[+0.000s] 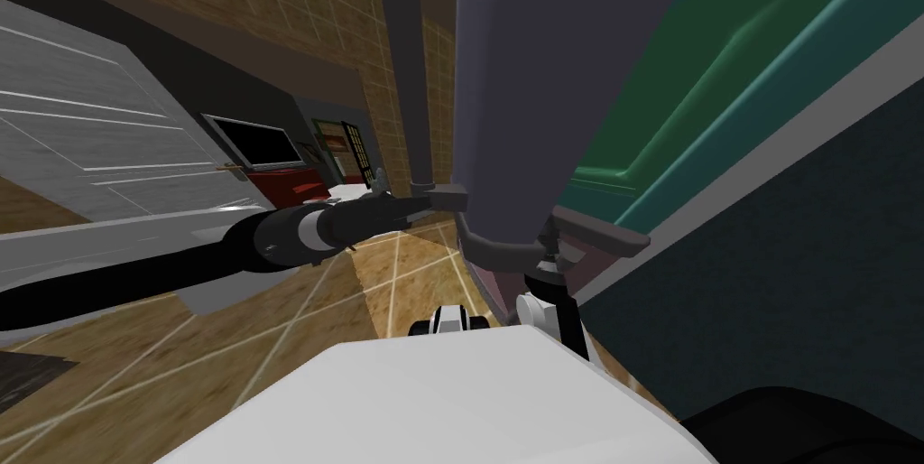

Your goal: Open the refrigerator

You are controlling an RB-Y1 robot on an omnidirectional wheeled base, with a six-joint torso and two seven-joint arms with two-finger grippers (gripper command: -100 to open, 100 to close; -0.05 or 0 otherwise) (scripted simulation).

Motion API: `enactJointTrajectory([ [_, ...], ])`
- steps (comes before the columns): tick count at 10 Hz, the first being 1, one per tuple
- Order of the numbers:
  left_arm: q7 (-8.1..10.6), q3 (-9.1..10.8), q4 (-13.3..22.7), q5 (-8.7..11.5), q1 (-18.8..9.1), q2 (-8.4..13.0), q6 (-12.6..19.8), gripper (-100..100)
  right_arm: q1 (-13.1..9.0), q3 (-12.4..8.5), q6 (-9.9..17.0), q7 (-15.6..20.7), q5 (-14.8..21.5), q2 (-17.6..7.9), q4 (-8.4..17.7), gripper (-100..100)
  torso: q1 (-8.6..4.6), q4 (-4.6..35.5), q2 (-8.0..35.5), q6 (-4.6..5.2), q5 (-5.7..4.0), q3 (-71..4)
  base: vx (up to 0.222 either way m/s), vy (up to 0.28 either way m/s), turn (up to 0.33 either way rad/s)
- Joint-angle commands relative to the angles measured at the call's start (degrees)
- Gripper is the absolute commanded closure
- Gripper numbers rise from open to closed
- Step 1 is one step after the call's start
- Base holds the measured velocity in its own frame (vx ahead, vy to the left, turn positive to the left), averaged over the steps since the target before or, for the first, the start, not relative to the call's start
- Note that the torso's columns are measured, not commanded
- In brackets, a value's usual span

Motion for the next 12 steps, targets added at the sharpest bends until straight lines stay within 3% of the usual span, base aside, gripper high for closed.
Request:
enactJointTrajectory([
  [1,0.25,-0.32,-0.38,0.0,-0.05,0.78,-2.57,100,0.0,-0.01,0.0,0.0,0.0,-0.01,0.0,0,0.61,-0.01,-0.16,-0.03,0.17,-0.06,0.138,0.279,-0.159],
  [2,0.25,-0.32,-0.38,0.0,-0.05,0.78,-2.57,100,0.01,-0.02,0.0,0.0,0.0,-0.02,0.0,0,1.2,-0.04,-0.32,-0.1,0.42,-0.17,0.138,0.271,-0.062],
  [5,0.51,-0.65,-0.76,-0.01,-0.09,1.56,-5.13,100,0.01,-0.04,0.0,0.0,0.0,-0.04,0.0,0,0.92,-0.04,-0.46,-0.08,0.29,-0.45,0.134,0.343,-0.096],
  [7,0.76,-0.97,-1.14,-0.01,-0.14,2.34,-7.7,100,0.02,-0.03,0.0,0.0,0.0,-0.03,0.0,0,-0.03,-0.06,-0.51,-0.02,-0.05,-0.44,0.165,0.285,-0.118],
  [12,1.14,-1.45,-1.71,-0.02,-0.21,3.51,-11.54,100,0.01,-0.02,0.0,0.0,0.0,-0.02,0.0,0,0.28,-0.37,-1.32,-0.51,0.12,-0.89,0.104,0.271,-0.102],
])
